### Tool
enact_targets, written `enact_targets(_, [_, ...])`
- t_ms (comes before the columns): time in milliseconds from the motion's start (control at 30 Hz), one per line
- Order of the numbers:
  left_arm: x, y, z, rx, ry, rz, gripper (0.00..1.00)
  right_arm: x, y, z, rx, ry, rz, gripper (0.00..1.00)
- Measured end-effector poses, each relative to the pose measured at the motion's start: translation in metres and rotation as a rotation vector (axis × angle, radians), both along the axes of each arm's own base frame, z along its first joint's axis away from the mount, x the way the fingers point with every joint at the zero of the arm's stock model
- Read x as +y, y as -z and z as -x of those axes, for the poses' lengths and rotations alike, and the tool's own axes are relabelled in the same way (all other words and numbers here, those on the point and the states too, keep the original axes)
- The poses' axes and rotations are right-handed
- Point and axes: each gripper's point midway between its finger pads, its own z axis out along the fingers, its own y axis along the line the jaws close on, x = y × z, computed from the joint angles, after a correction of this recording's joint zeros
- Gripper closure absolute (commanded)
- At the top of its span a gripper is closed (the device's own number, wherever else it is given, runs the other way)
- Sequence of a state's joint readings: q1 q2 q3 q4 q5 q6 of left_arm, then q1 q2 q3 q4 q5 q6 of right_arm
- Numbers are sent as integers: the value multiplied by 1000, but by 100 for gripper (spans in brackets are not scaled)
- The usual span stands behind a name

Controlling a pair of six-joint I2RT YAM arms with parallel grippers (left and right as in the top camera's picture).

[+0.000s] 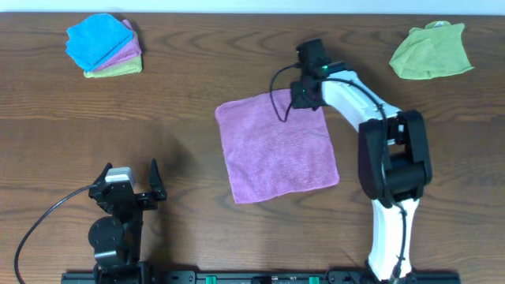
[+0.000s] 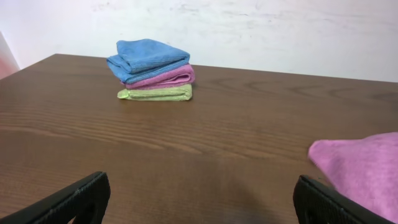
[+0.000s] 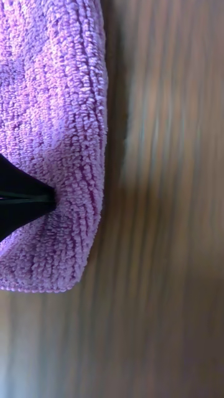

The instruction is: Fold the cloth

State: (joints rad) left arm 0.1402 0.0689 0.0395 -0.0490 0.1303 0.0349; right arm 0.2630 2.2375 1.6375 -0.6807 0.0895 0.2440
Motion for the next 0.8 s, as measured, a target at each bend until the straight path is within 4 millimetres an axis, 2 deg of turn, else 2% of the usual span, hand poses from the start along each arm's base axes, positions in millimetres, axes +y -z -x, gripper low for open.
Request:
enact_targets(167, [0,0,0,0,0,0,5,-33,0,1,25,120,14,99])
enact_targets(300, [0,0,0,0,0,0,5,-38,-1,0,25,134,8,96])
enact_targets(333, [0,0,0,0,0,0,4,-37,-1,0,26,131,5,84])
enact_targets(367, [0,0,0,0,0,0,5,-37,-1,0,26,130,4,79])
enact_targets(433, [0,0,0,0,0,0,5,-36,-3,1,36,123,1,58])
enact_targets(533, [0,0,0,0,0,0,5,-30,-8,1,58,98,-21,51])
enact_targets(600, [0,0,0,0,0,0,5,-23,-19,-4,51,79,-34,46])
enact_targets(700, [0,0,0,0,0,0,5,-16,-47,-18,14,45,-48,37])
enact_targets(800, [0,0,0,0,0,0,5,-12,-78,-27,-21,8,-51,35])
